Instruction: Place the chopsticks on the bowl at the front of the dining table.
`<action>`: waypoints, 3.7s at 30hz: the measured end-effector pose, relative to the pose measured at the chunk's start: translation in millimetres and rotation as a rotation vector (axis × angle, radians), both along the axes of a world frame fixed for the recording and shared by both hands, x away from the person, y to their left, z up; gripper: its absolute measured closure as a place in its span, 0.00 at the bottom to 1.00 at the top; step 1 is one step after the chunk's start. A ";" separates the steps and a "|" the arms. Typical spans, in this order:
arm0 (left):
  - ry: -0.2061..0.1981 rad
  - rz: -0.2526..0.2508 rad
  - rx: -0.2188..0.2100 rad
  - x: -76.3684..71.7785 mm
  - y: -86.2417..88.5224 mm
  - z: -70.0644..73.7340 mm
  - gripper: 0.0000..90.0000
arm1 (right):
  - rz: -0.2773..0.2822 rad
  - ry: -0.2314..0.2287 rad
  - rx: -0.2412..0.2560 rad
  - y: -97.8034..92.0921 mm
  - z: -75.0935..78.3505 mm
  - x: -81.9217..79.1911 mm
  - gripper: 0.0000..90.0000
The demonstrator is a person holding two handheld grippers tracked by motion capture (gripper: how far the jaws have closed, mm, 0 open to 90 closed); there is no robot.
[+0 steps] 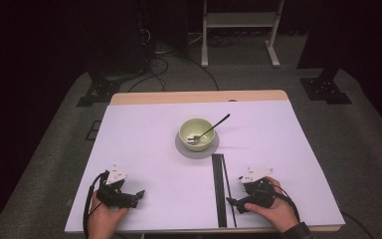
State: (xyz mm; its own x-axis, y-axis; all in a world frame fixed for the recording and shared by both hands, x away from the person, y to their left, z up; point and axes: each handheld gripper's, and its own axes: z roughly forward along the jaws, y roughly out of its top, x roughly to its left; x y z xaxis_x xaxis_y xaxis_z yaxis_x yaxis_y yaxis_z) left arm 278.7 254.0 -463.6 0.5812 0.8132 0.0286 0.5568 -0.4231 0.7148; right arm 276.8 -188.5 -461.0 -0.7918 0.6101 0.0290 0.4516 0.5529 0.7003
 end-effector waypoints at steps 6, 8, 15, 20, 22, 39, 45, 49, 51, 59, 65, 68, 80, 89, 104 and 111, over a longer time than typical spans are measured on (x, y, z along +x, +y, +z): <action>0.000 0.000 0.000 0.0 0.0 0.0 0.00 | -0.009 0.000 -0.002 -3.1 -0.1 -4.5 0.14; 0.000 0.000 0.001 0.0 0.0 0.0 0.00 | -0.010 -0.004 -0.009 -4.0 -0.1 -6.3 0.14; 0.000 0.000 0.000 0.0 0.0 0.0 0.00 | -0.021 -0.012 -0.022 -7.2 -0.4 -12.3 0.14; 0.000 0.000 0.000 0.0 0.0 0.0 0.00 | -0.025 -0.010 -0.023 -9.6 -0.3 -13.5 0.14; 0.000 0.000 -0.001 0.0 0.0 0.0 0.00 | -0.024 -0.011 -0.026 -10.2 -0.2 -13.5 0.14; 0.000 0.000 0.000 0.0 0.0 0.0 0.00 | -0.072 -0.001 -0.042 -32.9 1.4 -13.1 0.14; 0.000 0.000 -0.001 0.0 0.0 0.0 0.00 | -0.083 0.002 -0.045 -39.2 1.8 -10.6 0.14; 0.000 0.000 0.000 0.0 0.0 0.0 0.00 | -0.087 0.005 -0.049 -42.9 2.1 -9.0 0.14; 0.000 0.000 0.000 0.0 0.0 0.0 0.00 | -0.091 0.007 -0.051 -44.9 2.3 -8.2 0.14; 0.000 0.000 0.000 0.0 0.0 0.0 0.00 | -0.112 0.012 -0.058 -54.5 3.2 -3.8 0.14; 0.000 0.000 0.000 0.0 0.0 0.0 0.00 | -0.131 0.016 -0.055 -61.1 3.5 0.2 0.15; 0.001 0.000 0.000 0.0 0.0 0.0 0.00 | -0.136 0.014 -0.059 -62.9 3.6 2.1 0.15; 0.000 0.000 0.001 0.0 0.0 0.0 0.00 | -0.175 0.021 -0.058 -74.5 4.1 12.2 0.15; 0.001 0.000 0.001 0.0 0.0 0.0 0.00 | -0.193 0.019 -0.059 -81.4 4.1 19.3 0.15; 0.001 0.000 0.000 0.0 0.0 0.0 0.00 | -0.213 0.020 -0.059 -88.0 4.3 29.2 0.15; 0.001 0.000 0.000 0.0 0.0 0.0 0.00 | -0.224 0.019 -0.058 -91.4 4.3 33.8 0.15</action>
State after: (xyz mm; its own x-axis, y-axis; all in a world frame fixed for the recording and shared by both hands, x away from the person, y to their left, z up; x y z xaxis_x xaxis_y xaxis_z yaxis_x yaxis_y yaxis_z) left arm 278.7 253.9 -463.5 0.5812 0.8132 0.0283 0.5573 -0.4232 0.7144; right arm 310.6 -279.9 -456.8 -0.6360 0.7717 0.0026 0.5805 0.4762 0.6604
